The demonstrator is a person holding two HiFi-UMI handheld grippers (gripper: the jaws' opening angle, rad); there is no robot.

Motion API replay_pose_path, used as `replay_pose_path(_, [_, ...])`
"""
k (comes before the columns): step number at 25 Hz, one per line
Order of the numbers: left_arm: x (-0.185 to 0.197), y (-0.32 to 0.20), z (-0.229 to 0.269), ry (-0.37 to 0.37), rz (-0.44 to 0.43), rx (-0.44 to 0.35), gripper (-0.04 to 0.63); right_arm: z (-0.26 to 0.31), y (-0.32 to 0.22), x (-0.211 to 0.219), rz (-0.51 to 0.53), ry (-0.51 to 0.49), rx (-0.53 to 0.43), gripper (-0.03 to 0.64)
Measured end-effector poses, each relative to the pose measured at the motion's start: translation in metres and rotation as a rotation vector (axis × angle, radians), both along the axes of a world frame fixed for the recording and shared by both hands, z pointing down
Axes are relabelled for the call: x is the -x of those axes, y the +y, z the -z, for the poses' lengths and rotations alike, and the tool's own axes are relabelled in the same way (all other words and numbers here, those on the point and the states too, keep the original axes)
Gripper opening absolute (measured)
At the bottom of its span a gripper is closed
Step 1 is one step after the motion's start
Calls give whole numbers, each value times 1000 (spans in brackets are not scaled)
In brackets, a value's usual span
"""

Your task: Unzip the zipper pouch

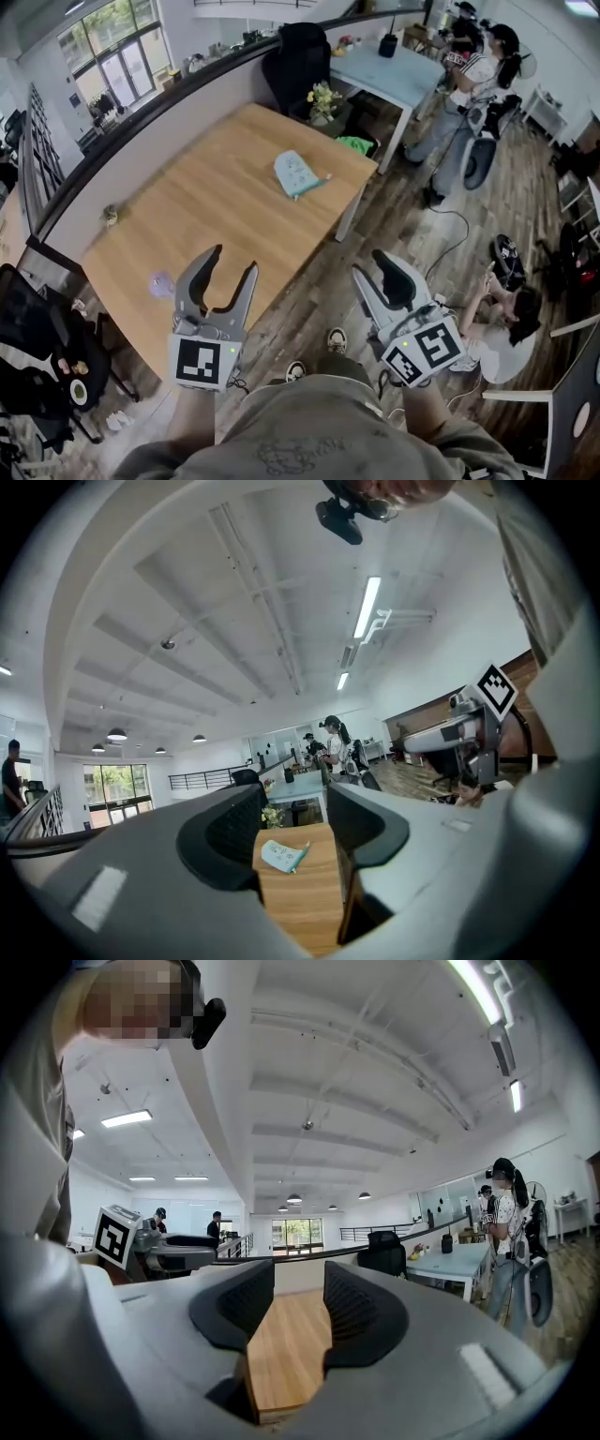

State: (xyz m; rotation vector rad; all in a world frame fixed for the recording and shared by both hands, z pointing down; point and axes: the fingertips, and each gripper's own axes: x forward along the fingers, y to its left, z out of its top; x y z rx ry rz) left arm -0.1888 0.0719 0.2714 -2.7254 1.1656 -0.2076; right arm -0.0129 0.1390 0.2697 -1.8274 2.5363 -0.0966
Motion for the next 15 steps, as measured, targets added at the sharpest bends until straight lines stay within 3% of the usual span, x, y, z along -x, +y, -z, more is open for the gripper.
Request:
replay_pose_path(6, [-21,-48,-5,72,-18,23,217,-16,-54,-35,14,6,20,161])
replay_pose_path(15, [-82,-143,-13,4,56,29,217,-19,-165,-110,61,-8,20,161])
